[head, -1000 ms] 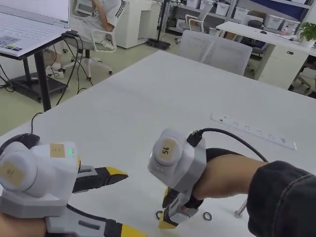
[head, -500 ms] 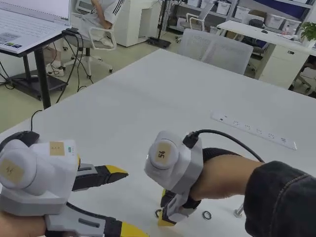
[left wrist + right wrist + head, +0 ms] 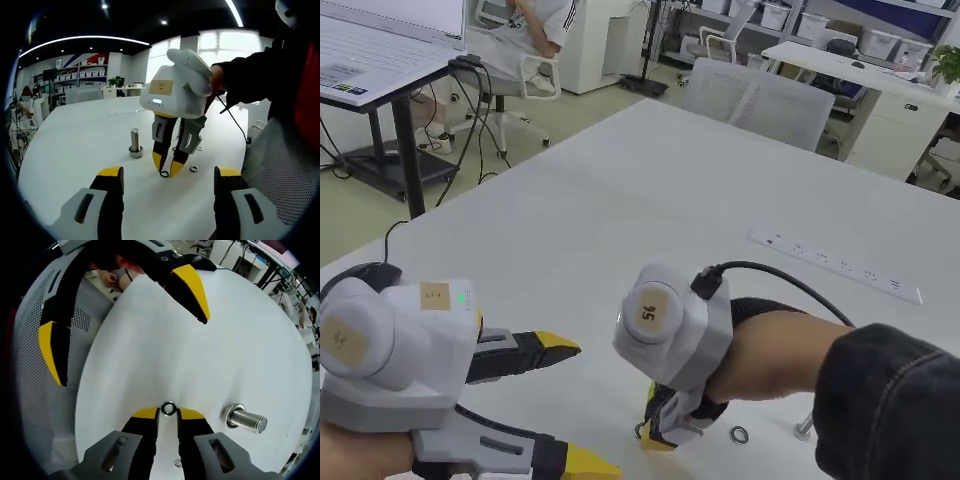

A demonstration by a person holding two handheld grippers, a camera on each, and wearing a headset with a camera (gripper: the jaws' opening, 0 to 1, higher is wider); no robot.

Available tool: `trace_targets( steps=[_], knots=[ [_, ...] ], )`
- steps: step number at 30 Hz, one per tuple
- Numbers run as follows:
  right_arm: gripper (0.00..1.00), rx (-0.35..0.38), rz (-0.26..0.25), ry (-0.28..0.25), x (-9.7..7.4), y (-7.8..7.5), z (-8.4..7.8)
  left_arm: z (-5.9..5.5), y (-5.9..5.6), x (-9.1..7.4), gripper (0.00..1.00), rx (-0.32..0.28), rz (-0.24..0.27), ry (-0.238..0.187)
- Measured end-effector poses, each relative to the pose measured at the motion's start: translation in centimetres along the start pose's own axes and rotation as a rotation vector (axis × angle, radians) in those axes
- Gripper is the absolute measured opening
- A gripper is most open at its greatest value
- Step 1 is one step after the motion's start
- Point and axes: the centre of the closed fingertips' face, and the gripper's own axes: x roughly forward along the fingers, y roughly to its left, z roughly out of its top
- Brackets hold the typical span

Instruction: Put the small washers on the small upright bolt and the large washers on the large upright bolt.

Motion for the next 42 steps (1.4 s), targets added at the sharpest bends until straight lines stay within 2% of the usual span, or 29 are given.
trace_targets(
  steps=[23,29,42],
  knots=[
    [0.15,0.026,-0.009,0.027,-0.03,-0.06,0.14,-0.07,-0.07,-0.02,0.73,0.001,-0.009,0.001],
    [0.14,-0.002,-0.007,0.027,0.04,-0.06,0.24,-0.10,-0.01,-0.01,0.72,0.001,-0.011,0.002],
    [0.13,0.011,-0.003,0.018,0.11,-0.15,0.16,-0.06,-0.07,0.07,0.72,0.003,-0.014,0.005]
  ],
)
